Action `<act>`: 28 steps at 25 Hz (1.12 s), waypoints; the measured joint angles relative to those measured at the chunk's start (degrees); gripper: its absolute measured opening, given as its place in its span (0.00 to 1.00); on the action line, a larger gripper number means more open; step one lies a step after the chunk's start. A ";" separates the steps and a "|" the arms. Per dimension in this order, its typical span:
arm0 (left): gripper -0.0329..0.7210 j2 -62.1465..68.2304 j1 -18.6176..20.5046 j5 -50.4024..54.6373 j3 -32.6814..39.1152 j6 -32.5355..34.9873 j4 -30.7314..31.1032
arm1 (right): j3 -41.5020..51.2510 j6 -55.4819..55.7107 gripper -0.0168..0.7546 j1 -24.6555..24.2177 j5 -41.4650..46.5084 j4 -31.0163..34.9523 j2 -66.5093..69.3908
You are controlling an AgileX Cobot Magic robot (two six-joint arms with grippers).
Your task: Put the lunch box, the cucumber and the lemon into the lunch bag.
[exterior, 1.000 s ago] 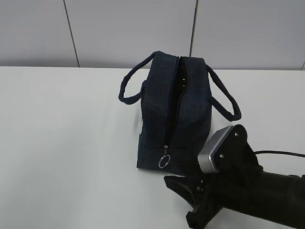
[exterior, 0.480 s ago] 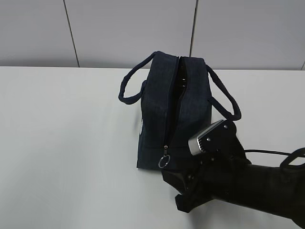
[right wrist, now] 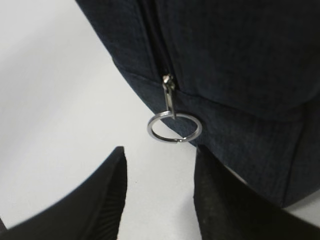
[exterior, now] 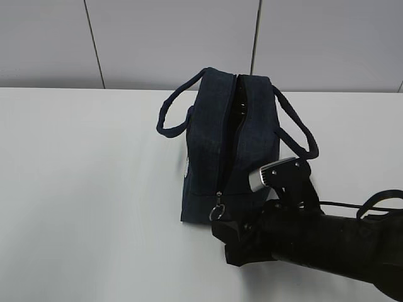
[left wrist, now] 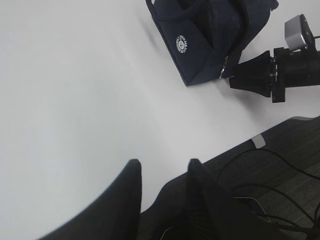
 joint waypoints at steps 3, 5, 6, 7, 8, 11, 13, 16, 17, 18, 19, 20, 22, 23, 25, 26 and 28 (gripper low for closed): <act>0.31 0.00 0.00 0.00 0.00 0.00 0.29 | -0.39 0.91 0.46 0.00 -0.67 0.00 1.09; 0.31 0.41 0.00 0.00 0.00 0.00 0.28 | -0.92 2.11 0.46 0.00 -0.93 0.00 1.66; 0.31 0.58 0.00 0.00 0.00 0.00 0.31 | -1.30 2.65 0.46 0.00 -1.08 0.00 1.95; 0.31 0.68 0.00 0.00 0.00 0.00 0.40 | -1.55 2.81 0.46 0.00 -1.37 0.00 2.24; 0.31 0.93 0.00 0.00 0.00 0.00 0.40 | -1.81 2.96 0.46 0.00 -1.49 0.00 2.49; 0.31 1.31 0.00 0.00 0.00 0.00 0.40 | -2.06 4.08 0.46 0.00 -2.58 -0.91 2.48; 0.31 1.51 0.00 0.00 0.00 0.00 0.76 | -2.06 5.18 0.46 0.00 -2.83 -1.91 2.48; 0.31 1.56 0.00 0.00 0.00 0.00 1.31 | -2.06 5.71 0.46 0.00 -2.95 -2.03 2.48; 0.31 1.56 0.00 0.00 0.00 0.00 1.41 | -2.29 5.81 0.46 0.00 -3.04 -2.03 2.70; 0.31 1.56 0.00 0.00 0.00 0.00 1.55 | -2.53 5.92 0.46 0.00 -3.04 -2.03 3.19; 0.31 1.56 0.00 0.00 0.00 0.00 1.55 | -2.79 5.92 0.47 0.00 -3.04 -2.03 3.75; 0.31 1.56 0.00 0.00 0.00 0.00 1.67 | -3.08 5.92 0.47 0.00 -3.04 -2.03 4.53; 0.31 1.56 0.00 0.00 0.00 0.00 1.70 | -3.78 5.92 0.47 0.00 -3.15 -2.03 5.92; 0.31 1.56 0.00 0.00 0.00 0.00 1.80 | -4.04 5.92 0.47 0.00 -3.15 -2.03 6.36; 0.31 1.56 0.00 0.00 0.00 0.00 1.80 | -4.13 5.92 0.48 0.00 -3.15 -1.59 6.88; 0.31 1.56 0.00 0.00 0.00 0.00 1.80 | -4.27 5.92 0.48 0.00 -3.15 -1.21 6.91; 0.31 1.56 0.00 0.00 0.00 0.00 1.80 | -4.27 5.92 0.48 0.00 -3.26 -0.09 7.04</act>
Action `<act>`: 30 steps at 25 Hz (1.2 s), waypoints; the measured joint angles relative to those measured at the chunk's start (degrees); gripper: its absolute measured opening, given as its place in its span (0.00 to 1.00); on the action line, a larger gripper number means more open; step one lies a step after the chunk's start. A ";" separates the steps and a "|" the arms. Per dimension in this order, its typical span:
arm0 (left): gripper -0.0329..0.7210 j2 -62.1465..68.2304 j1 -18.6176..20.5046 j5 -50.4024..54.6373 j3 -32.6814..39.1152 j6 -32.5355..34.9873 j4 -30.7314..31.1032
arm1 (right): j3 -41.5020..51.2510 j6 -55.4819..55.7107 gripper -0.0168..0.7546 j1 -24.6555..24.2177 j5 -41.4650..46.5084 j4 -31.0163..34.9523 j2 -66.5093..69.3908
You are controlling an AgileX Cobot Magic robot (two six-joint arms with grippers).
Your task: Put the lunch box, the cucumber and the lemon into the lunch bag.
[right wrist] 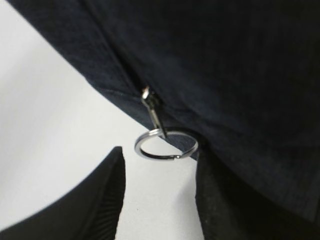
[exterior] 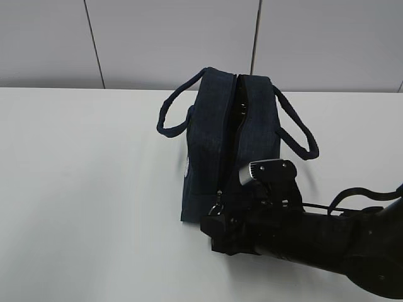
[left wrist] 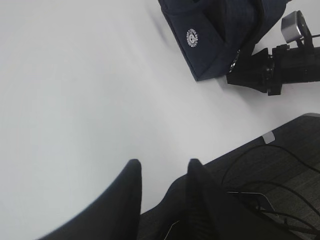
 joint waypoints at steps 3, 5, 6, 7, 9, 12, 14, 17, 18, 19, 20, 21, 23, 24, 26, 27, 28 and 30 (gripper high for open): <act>0.31 0.00 0.00 0.00 0.00 0.00 0.00 | -0.03 0.00 0.48 0.00 -0.97 0.80 0.13; 0.31 0.00 0.00 0.00 0.00 0.00 0.00 | -0.03 0.00 0.48 0.00 -1.63 1.85 0.13; 0.31 0.00 0.00 0.00 0.00 0.00 0.00 | -0.03 0.08 0.48 0.00 -1.90 2.41 0.13; 0.31 0.00 0.00 0.00 0.00 0.00 0.00 | -0.03 0.08 0.48 0.00 -1.92 2.66 0.13; 0.31 0.00 0.00 0.00 0.00 0.00 0.00 | -0.03 0.08 0.48 0.00 -2.14 3.19 0.13; 0.31 0.00 0.00 0.00 0.00 0.00 0.00 | -0.03 0.08 0.47 0.00 -2.24 3.20 0.13; 0.31 0.00 0.00 0.00 0.00 0.00 0.00 | -0.03 0.08 0.46 0.00 -2.26 3.33 0.13; 0.31 0.00 0.00 0.00 0.00 0.00 0.00 | -0.03 0.21 0.40 0.00 -2.36 3.33 0.13; 0.31 0.00 0.00 0.00 0.00 0.00 0.00 | -0.03 0.50 0.38 0.00 -2.36 3.33 0.13; 0.31 0.00 0.00 0.00 0.00 0.00 0.00 | -0.03 0.65 0.36 0.00 -2.36 3.33 0.13; 0.31 0.00 0.00 0.00 0.00 0.00 0.02 | -0.03 0.91 0.35 0.00 -2.36 3.22 0.13; 0.31 0.00 0.00 0.00 0.00 0.00 0.02 | -0.03 1.00 0.35 0.00 -2.36 3.22 0.13; 0.31 0.00 0.00 0.00 0.00 0.00 0.02 | -0.03 1.14 0.34 0.00 -2.46 3.22 0.13; 0.31 0.00 0.00 0.00 0.00 0.00 0.02 | -0.03 1.25 0.34 0.00 -2.60 3.22 0.13; 0.31 0.00 0.00 0.00 0.00 0.00 0.02 | 0.45 1.39 0.34 0.00 -3.70 3.22 0.13; 0.31 0.00 0.00 0.00 0.00 0.00 0.12 | 0.77 1.39 0.34 0.00 -4.48 3.22 0.13; 0.31 0.00 0.00 0.00 0.00 0.00 0.24 | 1.26 1.39 0.34 0.00 -5.62 3.22 0.13; 0.31 0.00 0.00 0.00 0.00 0.00 0.35 | 2.29 1.39 0.34 0.00 -7.61 3.22 0.13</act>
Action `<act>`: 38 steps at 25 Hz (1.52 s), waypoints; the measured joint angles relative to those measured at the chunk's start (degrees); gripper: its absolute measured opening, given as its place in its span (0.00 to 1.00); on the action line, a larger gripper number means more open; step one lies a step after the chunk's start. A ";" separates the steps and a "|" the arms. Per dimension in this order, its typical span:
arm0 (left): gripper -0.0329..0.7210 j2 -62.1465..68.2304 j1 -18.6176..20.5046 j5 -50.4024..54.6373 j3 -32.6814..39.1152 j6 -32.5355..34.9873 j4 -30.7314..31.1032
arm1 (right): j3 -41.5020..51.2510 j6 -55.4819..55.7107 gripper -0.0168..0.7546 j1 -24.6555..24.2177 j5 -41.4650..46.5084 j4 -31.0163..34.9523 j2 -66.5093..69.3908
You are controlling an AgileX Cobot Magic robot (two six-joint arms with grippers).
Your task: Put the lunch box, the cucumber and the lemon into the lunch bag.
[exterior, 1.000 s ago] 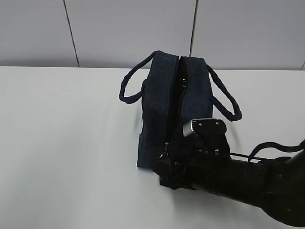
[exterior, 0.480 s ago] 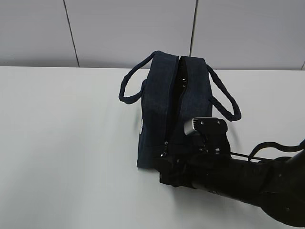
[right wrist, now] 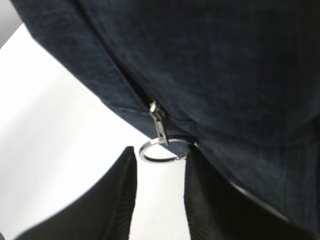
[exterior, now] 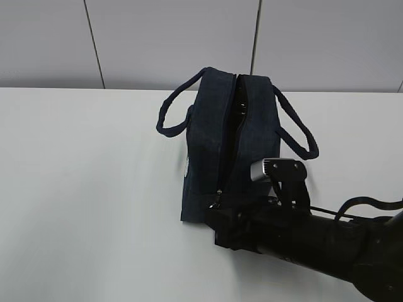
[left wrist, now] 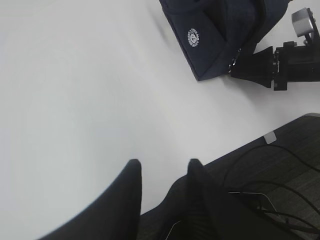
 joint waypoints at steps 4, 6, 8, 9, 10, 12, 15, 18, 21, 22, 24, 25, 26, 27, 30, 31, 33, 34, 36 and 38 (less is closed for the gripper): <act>0.31 0.00 0.00 0.00 0.00 0.00 0.56 | 0.96 0.00 0.34 0.00 -1.13 1.13 0.00; 0.31 0.00 0.00 0.00 0.00 0.00 0.77 | 0.96 0.00 0.34 0.00 -1.26 1.84 0.00; 0.31 0.00 0.00 0.00 0.00 0.00 0.81 | 0.96 0.00 0.34 0.00 -1.39 2.11 0.00; 0.31 0.00 0.00 0.00 0.00 0.00 0.81 | 0.96 0.02 0.34 0.00 -1.39 2.11 0.00; 0.31 0.00 0.00 0.00 0.00 0.00 0.91 | 0.96 0.13 0.34 0.00 -1.50 1.97 0.00; 0.31 0.00 0.00 0.00 0.00 0.00 1.04 | 0.96 0.12 0.34 0.00 -1.50 1.86 0.00; 0.31 0.00 0.00 0.00 0.00 0.00 1.04 | 0.96 0.12 0.35 0.00 -1.50 3.19 0.00; 0.31 0.00 0.00 0.00 0.00 0.00 1.08 | 0.70 0.12 0.40 0.00 -1.37 3.44 0.00; 0.31 0.00 0.00 0.00 0.00 0.00 1.08 | 0.23 0.12 0.42 0.00 -0.18 3.44 0.00; 0.31 0.00 0.00 0.00 0.00 0.00 1.08 | 0.23 0.12 0.43 0.00 0.21 3.44 0.00; 0.31 0.00 0.00 0.00 0.00 0.00 1.08 | 0.23 0.12 0.43 0.00 0.47 3.44 0.00; 0.31 0.00 0.00 0.00 0.00 0.00 1.08 | 0.23 0.12 0.43 0.00 0.47 3.76 0.00; 0.31 0.00 0.00 0.00 0.00 0.00 1.08 | 0.23 0.12 0.43 0.00 0.47 4.03 0.00; 0.31 0.00 0.00 0.00 0.00 0.00 1.08 | 0.23 0.12 0.43 0.00 0.47 4.27 0.00; 0.31 0.00 0.00 0.00 0.00 0.00 1.08 | 0.23 0.36 0.43 0.00 0.49 4.82 0.00; 0.31 0.00 0.00 0.00 0.00 0.00 1.08 | 0.23 0.48 0.43 0.00 0.49 5.07 0.00; 0.31 0.00 0.00 0.00 0.00 0.00 1.08 | 0.23 0.59 0.42 0.00 0.49 5.92 0.00; 0.31 0.00 0.00 0.00 0.00 0.00 1.08 | 0.23 0.59 0.41 0.00 0.59 6.15 0.00; 0.32 0.00 0.00 0.00 0.00 0.00 1.08 | 0.23 0.59 0.38 0.00 0.59 6.52 0.00; 0.31 0.00 0.00 0.00 0.00 0.00 1.08 | 0.23 0.64 0.34 0.00 0.59 6.64 0.00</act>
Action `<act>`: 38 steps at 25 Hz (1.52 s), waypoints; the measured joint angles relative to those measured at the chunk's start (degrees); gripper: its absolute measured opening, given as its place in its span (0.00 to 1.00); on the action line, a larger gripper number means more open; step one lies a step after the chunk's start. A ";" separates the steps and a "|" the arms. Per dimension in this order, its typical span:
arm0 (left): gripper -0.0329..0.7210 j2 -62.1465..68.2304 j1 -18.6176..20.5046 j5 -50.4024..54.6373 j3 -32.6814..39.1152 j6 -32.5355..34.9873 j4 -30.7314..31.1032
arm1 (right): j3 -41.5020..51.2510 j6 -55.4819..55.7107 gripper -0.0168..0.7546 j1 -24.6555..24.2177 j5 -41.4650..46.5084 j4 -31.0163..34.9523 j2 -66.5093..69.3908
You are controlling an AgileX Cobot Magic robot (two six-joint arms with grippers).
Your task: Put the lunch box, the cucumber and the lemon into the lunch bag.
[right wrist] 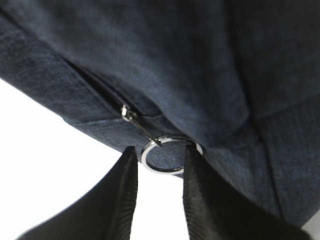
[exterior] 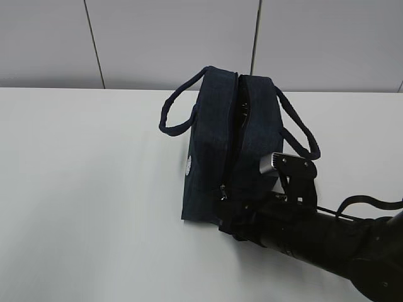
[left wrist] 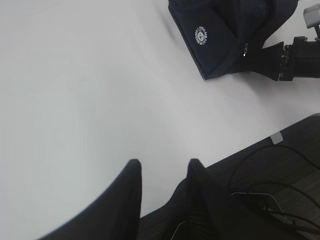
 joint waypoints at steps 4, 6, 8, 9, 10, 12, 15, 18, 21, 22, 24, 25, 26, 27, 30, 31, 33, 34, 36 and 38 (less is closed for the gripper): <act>0.31 0.00 0.00 0.00 0.00 0.00 0.00 | 0.00 0.39 0.31 0.00 0.10 0.14 0.00; 0.31 0.00 0.00 0.00 0.00 0.00 0.00 | 0.36 0.54 0.31 0.00 0.10 0.14 0.00; 0.31 0.00 0.00 0.00 0.00 0.00 0.00 | 0.86 0.98 0.31 0.00 0.10 0.14 0.00; 0.31 0.00 0.00 0.00 0.00 0.00 0.00 | 0.95 1.06 0.31 0.00 -0.01 0.14 0.00; 0.31 0.00 0.00 0.00 0.00 0.00 0.00 | 1.09 1.18 0.31 0.00 -0.01 0.18 0.00; 0.31 0.00 0.00 0.00 0.00 0.00 0.00 | 1.09 1.28 0.30 0.00 -0.01 0.27 0.00; 0.31 0.00 0.00 0.00 0.00 0.00 0.00 | 1.12 1.42 0.22 0.00 -0.09 0.27 0.00; 0.31 0.00 0.00 0.00 0.00 0.00 0.00 | 1.12 1.55 0.15 0.00 -0.12 0.27 0.00; 0.31 0.00 0.00 0.00 0.00 0.00 0.00 | 1.12 1.74 0.13 0.00 -0.12 0.31 0.00; 0.31 0.00 0.00 0.00 0.00 0.00 0.00 | 1.12 1.74 0.13 0.00 -0.12 0.31 0.00; 0.31 0.00 0.00 0.00 0.00 0.00 0.00 | 1.22 1.88 0.13 0.00 -0.24 -0.01 0.00; 0.31 0.00 0.00 0.00 0.00 0.00 0.00 | 1.22 1.98 0.13 0.00 -0.46 -0.49 0.04; 0.31 0.00 0.00 0.00 0.00 0.00 0.00 | 1.22 1.91 0.13 0.00 -0.70 -0.93 0.04; 0.31 0.00 0.00 0.00 0.00 0.00 0.00 | 1.22 2.00 0.13 0.00 -0.85 -1.03 0.04; 0.31 0.00 0.00 0.00 0.00 0.00 0.00 | 1.22 1.49 0.13 0.00 -0.95 -1.09 0.04; 0.31 0.00 0.00 0.00 0.00 0.00 0.09 | 1.22 1.13 0.13 0.00 -0.95 -1.32 0.04; 0.31 0.00 0.00 0.00 0.00 0.00 0.09 | 1.22 0.42 0.13 0.00 -1.08 -1.57 0.04; 0.31 0.00 0.00 0.00 0.00 0.00 0.09 | 1.22 0.30 0.13 0.00 -1.12 -1.72 0.04; 0.31 0.00 0.00 0.00 0.00 0.00 0.09 | 1.22 0.06 0.15 0.00 -1.22 -2.06 0.04; 0.31 0.00 0.00 0.00 0.00 0.00 0.09 | 1.22 0.02 0.21 0.00 -1.35 -2.84 0.04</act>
